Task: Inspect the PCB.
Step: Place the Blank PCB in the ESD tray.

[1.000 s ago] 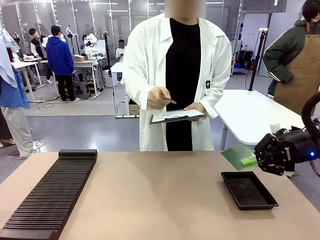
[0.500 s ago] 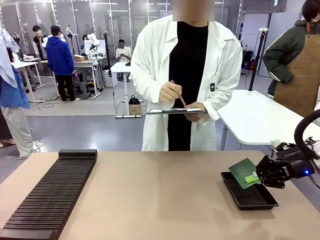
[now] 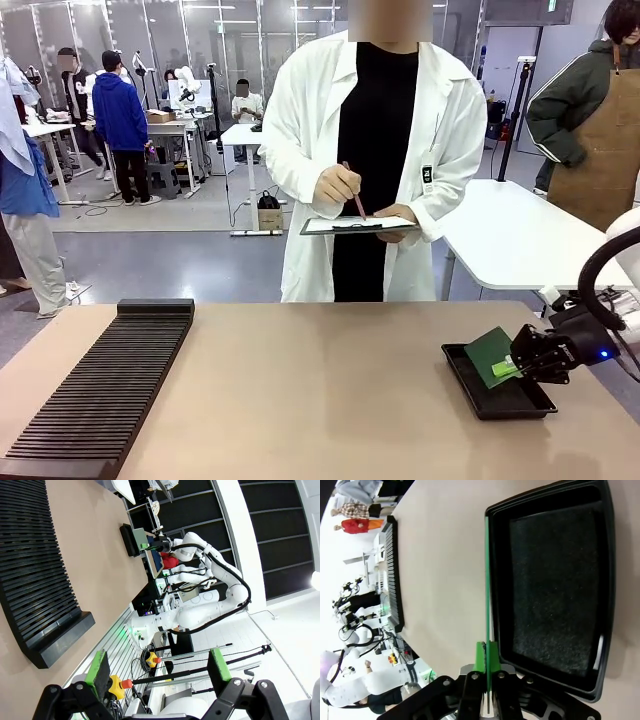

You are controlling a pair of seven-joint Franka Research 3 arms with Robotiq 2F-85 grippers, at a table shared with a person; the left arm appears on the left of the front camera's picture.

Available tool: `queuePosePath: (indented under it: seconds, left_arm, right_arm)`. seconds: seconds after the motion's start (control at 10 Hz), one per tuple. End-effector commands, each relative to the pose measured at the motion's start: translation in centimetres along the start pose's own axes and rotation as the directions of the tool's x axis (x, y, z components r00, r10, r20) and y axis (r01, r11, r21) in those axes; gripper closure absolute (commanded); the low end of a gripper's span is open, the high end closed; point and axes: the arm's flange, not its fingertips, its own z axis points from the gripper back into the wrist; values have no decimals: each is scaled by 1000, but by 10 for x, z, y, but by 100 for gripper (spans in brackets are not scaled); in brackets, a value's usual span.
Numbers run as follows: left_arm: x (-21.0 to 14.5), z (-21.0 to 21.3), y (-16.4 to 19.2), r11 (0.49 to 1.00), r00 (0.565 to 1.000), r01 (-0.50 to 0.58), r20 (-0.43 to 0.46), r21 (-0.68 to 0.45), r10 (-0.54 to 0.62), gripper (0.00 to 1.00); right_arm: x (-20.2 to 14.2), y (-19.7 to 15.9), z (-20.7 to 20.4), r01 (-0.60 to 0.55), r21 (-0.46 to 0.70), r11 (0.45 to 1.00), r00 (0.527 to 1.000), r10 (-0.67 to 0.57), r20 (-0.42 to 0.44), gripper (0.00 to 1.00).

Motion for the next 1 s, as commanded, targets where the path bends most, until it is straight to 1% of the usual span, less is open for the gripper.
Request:
queuePosePath:
  seconds: [0.0,0.3,0.6,0.7,0.8,0.9]
  left_arm:
    - [-3,-1,-6,1000,1000,-12,-11,7,12,0]
    - [-3,-1,-6,1000,1000,-12,-11,7,12,0]
    - [-3,-1,-6,1000,1000,-12,-11,7,12,0]
    - [-3,-1,-6,1000,1000,-12,-11,7,12,0]
    - [-3,-1,-6,1000,1000,-12,-11,7,12,0]
    - [-3,-1,-6,1000,1000,-12,-11,7,12,0]
  right_arm:
    - [6,-3,-13,-31,-48,998,999,33,28,97]
    - [8,-3,-23,-19,-78,997,1000,20,16,97]
    - [8,1,-26,-5,-114,994,999,10,39,97]
    - [6,2,-27,-2,-131,991,999,8,44,77]
    - [3,3,-28,-5,-146,989,999,13,50,67]
    - [0,6,-28,-11,-166,986,998,21,61,46]
